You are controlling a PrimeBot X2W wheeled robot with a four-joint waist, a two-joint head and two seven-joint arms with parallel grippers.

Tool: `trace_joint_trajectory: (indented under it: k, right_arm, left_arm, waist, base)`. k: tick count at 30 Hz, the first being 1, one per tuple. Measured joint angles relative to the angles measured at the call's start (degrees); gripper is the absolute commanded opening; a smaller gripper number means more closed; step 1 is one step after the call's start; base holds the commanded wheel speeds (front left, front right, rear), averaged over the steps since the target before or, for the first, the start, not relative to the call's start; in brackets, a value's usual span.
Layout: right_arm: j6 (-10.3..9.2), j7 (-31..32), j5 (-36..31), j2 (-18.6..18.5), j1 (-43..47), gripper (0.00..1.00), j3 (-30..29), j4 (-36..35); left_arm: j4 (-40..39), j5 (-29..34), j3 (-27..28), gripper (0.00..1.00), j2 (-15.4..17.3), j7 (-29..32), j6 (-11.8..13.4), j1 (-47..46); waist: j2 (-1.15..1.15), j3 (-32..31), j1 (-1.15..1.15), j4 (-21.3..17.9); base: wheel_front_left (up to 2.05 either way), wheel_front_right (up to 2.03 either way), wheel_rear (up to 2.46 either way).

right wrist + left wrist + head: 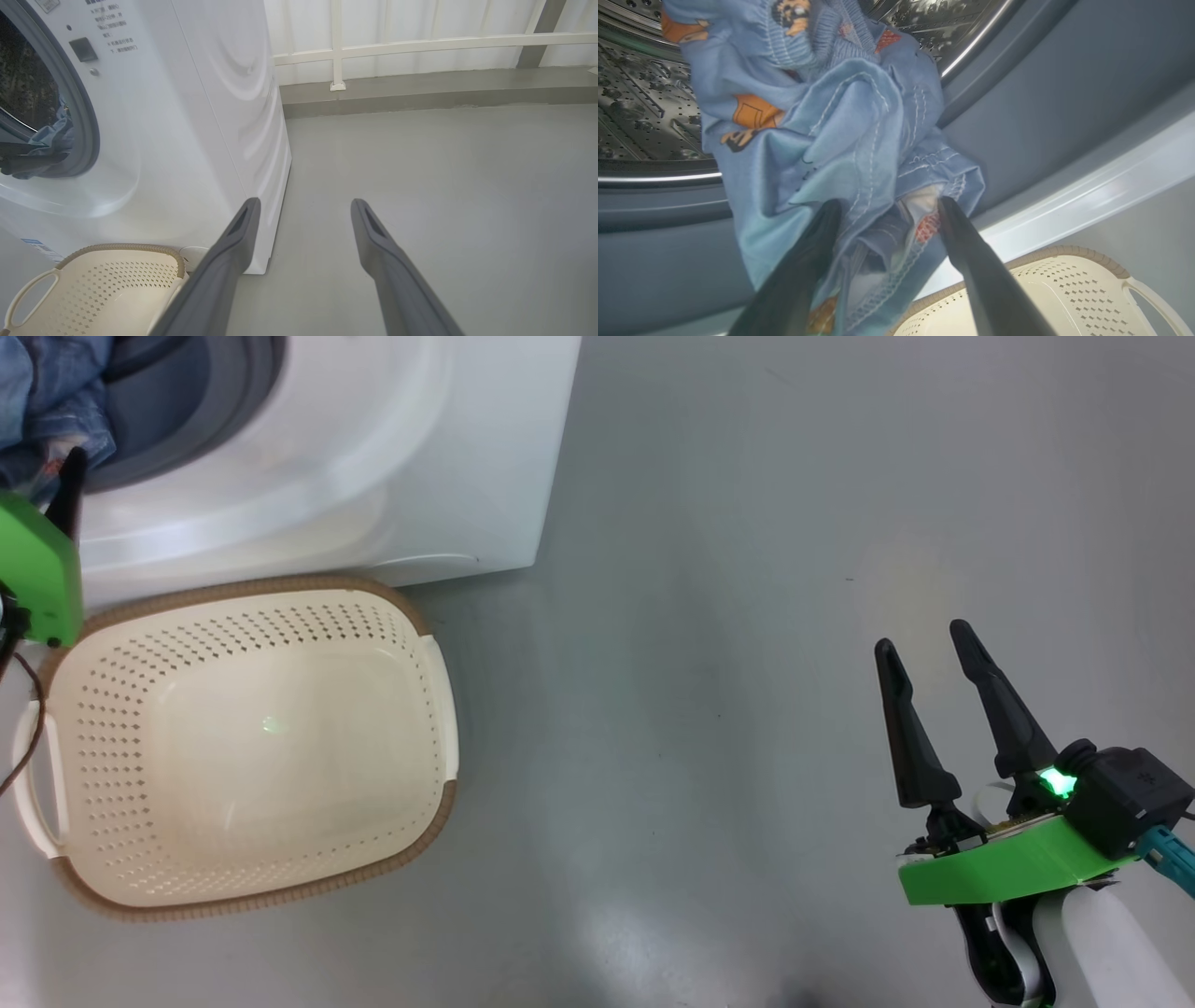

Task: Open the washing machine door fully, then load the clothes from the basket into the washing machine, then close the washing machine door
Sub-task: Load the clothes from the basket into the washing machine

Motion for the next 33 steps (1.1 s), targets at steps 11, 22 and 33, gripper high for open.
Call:
trace_joint_trajectory:
  k: [11,22,33]
  right_arm:
    - [0.00,0.00,0.00,0.09,-0.82,1.00,0.75,-0.22]
    - [0.00,0.00,-0.01,0.24,-0.82,1.00,1.19,-0.27]
    - [0.00,0.00,0.00,0.64,-0.83,1.00,1.21,-0.40]
  left_arm:
    - [0.33,0.08,-0.93,0.92,0.79,0.14,0.09,-1.03]
    - [0.49,0.08,-2.16,0.29,1.64,0.56,0.59,-1.29]
    - [0.76,-0.66,-2.05,0.00,2.02,-1.57,1.64,-2.31]
  waist:
    - [0.00,0.75,0.00,-0.87]
    - [0.00,1.19,0.00,-1.70]
    - [0.00,1.41,0.00,-1.56]
  base:
    - [0.00,0.00,0.00]
    - [0.00,0.00,0.00]
    - [0.00,0.00,0.00]
